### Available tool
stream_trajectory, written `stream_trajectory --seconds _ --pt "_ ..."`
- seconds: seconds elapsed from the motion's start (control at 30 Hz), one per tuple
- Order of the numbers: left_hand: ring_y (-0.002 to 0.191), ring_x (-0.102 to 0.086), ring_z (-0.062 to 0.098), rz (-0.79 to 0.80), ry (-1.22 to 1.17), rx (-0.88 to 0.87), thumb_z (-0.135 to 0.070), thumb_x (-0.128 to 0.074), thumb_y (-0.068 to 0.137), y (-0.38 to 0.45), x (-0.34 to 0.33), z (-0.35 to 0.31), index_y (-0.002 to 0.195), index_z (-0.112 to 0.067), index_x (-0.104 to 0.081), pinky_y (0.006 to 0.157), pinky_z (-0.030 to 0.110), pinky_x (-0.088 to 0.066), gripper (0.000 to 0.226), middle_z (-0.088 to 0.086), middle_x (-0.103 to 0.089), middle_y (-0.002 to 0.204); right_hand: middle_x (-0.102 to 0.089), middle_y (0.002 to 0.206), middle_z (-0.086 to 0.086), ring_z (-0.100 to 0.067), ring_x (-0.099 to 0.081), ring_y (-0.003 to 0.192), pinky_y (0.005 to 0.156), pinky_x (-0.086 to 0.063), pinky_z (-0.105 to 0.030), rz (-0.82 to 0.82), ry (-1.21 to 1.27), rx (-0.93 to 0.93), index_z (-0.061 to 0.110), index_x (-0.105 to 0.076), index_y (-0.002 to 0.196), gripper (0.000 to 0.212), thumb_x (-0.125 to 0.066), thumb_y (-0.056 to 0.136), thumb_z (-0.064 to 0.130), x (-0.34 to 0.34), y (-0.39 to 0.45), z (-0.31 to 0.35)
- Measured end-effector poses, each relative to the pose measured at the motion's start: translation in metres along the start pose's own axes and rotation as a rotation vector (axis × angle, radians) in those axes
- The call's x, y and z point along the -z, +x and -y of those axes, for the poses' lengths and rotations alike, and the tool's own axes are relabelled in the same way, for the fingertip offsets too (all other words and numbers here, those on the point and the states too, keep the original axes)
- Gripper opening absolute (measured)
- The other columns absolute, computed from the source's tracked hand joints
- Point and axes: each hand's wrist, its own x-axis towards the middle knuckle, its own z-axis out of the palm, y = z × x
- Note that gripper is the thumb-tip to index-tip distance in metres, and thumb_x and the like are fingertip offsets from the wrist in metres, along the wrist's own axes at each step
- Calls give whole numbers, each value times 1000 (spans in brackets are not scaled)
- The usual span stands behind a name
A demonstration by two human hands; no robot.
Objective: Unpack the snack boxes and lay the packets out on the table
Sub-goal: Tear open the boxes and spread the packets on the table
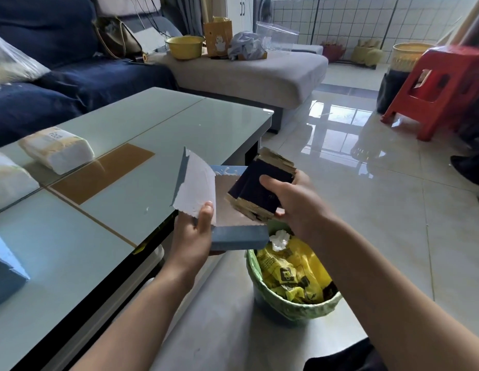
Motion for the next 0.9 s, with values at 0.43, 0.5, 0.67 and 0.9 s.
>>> stream_trajectory --seconds 0.43,0.5,0.67,0.9 --pt "92 -68 19 201 -118 255 -53 -51 89 7 -30 -4 140 -40 -37 63 34 -61 54 -4 -62 113 -64 110 -16 -31 -67 96 80 -57 -58 -208 7 -59 13 -48 118 40 -70 85 16 78 22 -5" --pt "87 -65 19 136 -58 237 -31 -65 90 10 -39 3 144 -33 -36 55 30 -58 61 -3 -59 108 -63 111 -15 -31 -66 96 81 -56 -57 -237 -35 -64 15 -48 118 49 -73 77 24 89 24 -10" --pt "81 -60 13 8 21 226 -12 -74 84 22 -61 29 144 -22 -36 51 24 -51 72 0 -58 106 -60 112 -12 -32 -64 98 80 -57 -54 -294 -132 -51 20 -44 120 66 -72 63 38 116 37 -21" --pt "87 -57 5 204 244 275 -14 -72 85 18 -108 62 142 -14 -35 60 14 -44 68 -5 -50 115 -59 116 -11 -32 -62 105 85 -55 -56 -266 -178 -25 21 -43 123 76 -73 57 46 131 39 -30"
